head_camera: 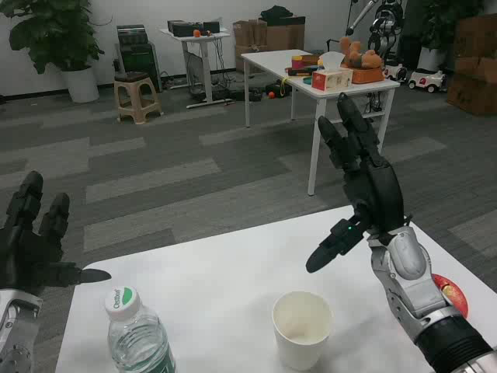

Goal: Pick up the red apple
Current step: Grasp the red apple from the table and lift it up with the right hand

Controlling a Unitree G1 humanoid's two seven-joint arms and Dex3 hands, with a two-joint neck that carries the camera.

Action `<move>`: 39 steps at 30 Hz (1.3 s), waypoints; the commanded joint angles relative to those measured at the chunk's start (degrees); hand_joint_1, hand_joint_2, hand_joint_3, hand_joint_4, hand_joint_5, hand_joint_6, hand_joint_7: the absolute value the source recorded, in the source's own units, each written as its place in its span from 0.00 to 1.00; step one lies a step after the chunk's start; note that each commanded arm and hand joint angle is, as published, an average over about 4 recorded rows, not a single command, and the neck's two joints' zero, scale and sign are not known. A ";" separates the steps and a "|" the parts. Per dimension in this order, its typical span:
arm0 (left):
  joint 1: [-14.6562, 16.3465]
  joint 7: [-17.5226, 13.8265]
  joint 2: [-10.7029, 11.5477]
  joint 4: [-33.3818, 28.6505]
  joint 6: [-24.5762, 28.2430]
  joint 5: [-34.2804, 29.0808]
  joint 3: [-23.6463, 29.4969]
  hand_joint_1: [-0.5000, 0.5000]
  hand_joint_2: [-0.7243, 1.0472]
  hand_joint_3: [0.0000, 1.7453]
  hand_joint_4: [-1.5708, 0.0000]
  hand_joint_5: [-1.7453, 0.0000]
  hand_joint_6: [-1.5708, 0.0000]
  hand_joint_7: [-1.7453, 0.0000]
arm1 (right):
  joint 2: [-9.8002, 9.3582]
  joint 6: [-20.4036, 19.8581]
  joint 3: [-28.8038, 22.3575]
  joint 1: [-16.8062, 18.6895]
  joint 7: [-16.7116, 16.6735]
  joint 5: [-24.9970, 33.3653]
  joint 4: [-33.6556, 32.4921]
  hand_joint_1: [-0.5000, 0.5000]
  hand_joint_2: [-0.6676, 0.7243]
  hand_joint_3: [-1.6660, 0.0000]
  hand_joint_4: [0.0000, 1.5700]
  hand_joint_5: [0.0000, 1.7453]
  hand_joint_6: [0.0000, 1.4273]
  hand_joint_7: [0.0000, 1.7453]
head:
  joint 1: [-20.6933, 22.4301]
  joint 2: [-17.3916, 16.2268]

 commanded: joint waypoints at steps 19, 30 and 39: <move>11.75 6.19 2.23 -29.06 -5.70 15.48 16.96 0.04 1.00 0.00 1.00 0.94 1.00 1.00 | -0.19 2.37 -2.46 -6.12 -3.66 -10.44 0.05 0.08 0.66 1.00 0.00 0.00 0.00 0.00 | 5.94 5.27; 12.19 4.85 3.04 -28.69 -3.39 15.21 16.80 0.04 1.00 0.00 1.00 0.97 1.00 1.00 | -0.76 3.24 -1.71 -5.85 0.14 -10.05 -0.02 0.08 0.64 1.00 0.00 0.00 0.00 0.00 | 9.55 -14.64; 13.81 3.90 3.63 -27.17 -0.52 14.55 17.05 0.04 1.00 0.00 1.00 1.00 1.00 1.00 | -0.05 3.42 -2.02 -5.02 0.87 -9.78 2.38 0.08 0.64 1.00 0.00 0.00 0.00 0.00 | 11.28 -21.83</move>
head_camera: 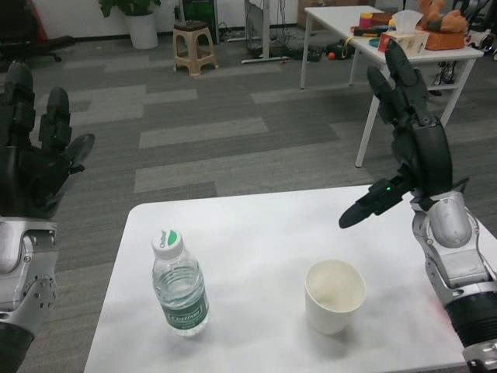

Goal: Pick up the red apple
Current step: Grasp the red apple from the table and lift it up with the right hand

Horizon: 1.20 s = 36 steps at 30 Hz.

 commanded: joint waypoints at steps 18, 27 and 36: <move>2.13 -0.80 0.38 3.14 1.13 -0.33 -0.22 0.04 1.00 0.00 1.00 1.00 1.00 1.00 | -0.04 0.31 -13.82 11.09 -0.90 3.51 1.36 0.08 0.68 1.00 0.00 0.00 0.00 0.00 | -25.18 5.23; 1.16 -1.00 0.12 6.53 1.04 -0.33 -1.38 0.04 1.00 0.00 1.00 1.00 1.00 1.00 | 2.62 0.05 -18.63 18.62 -5.54 4.43 -1.69 0.08 0.68 1.00 0.00 0.00 0.00 0.00 | -28.97 4.64; -0.99 -0.98 0.27 9.29 0.93 -0.66 -3.23 0.04 1.00 0.00 1.00 1.00 1.00 1.00 | 8.20 -0.02 -24.52 27.13 -8.74 4.50 -6.13 0.06 0.73 1.00 0.00 0.00 0.00 0.00 | -29.27 2.97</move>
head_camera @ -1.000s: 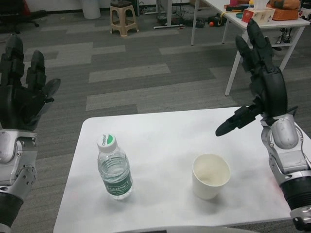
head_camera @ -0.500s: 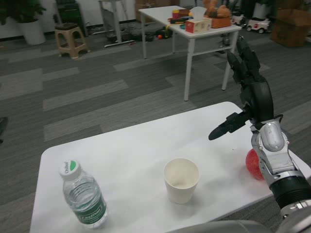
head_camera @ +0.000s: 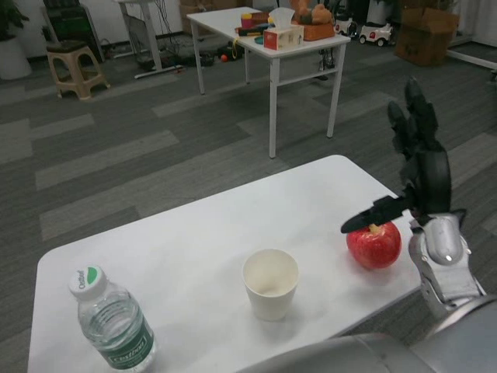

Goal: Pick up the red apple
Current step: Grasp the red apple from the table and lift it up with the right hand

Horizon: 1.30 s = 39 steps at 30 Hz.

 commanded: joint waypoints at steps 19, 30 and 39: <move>-5.66 -0.24 1.50 6.58 -0.12 -2.42 -3.79 0.04 1.00 0.00 1.00 1.00 1.00 1.00 | 14.08 -2.51 -5.24 10.93 -1.63 0.22 -1.76 0.03 0.86 1.00 0.00 0.00 0.00 0.00 | -1.77 0.27; -7.88 -0.85 1.67 9.40 -0.17 -3.08 -5.59 0.04 1.00 0.00 1.00 1.00 1.00 1.00 | 16.27 -5.34 -6.07 11.65 0.70 1.15 4.20 0.01 0.86 1.00 0.00 0.00 0.00 0.00 | -3.85 0.19; -8.31 -1.16 1.63 10.19 -0.17 -3.92 -6.56 0.02 1.00 0.00 1.00 1.00 1.00 1.00 | 16.76 -6.83 -5.41 10.77 3.73 1.94 10.57 0.04 0.86 1.00 0.00 0.00 0.00 0.00 | -8.48 2.05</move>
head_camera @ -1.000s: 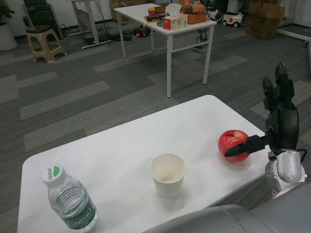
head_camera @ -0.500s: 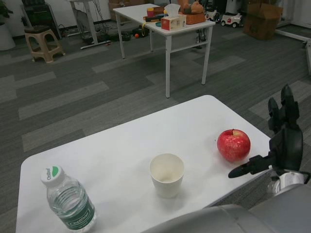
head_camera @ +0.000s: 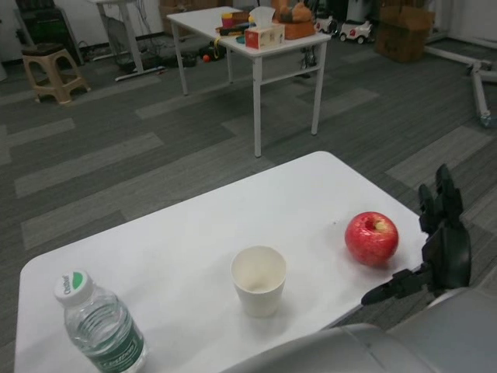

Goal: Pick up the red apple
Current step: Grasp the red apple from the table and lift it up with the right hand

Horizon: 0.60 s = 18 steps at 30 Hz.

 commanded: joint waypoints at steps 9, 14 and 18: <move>-0.88 -0.48 0.67 0.81 -0.14 -0.80 -0.60 0.03 1.00 0.00 1.00 1.00 1.00 1.00 | -0.31 -1.21 0.77 -2.54 2.12 1.04 4.76 0.02 0.84 1.00 0.00 0.00 0.00 0.00 | -5.44 1.28; -0.88 -0.59 0.67 0.81 -0.16 -0.89 -0.62 0.03 1.00 0.00 1.00 1.00 1.00 1.00 | -0.53 -2.02 1.54 -3.95 2.34 1.13 7.05 0.02 0.82 1.00 0.00 0.00 0.00 0.00 | -6.39 1.82; -0.88 -0.59 0.76 0.81 -0.16 -0.89 -0.71 0.04 1.00 0.00 1.00 1.00 1.00 1.00 | -0.79 -2.42 2.02 -4.78 2.52 1.26 8.28 0.00 0.82 1.00 0.00 0.00 0.00 0.00 | -7.07 2.13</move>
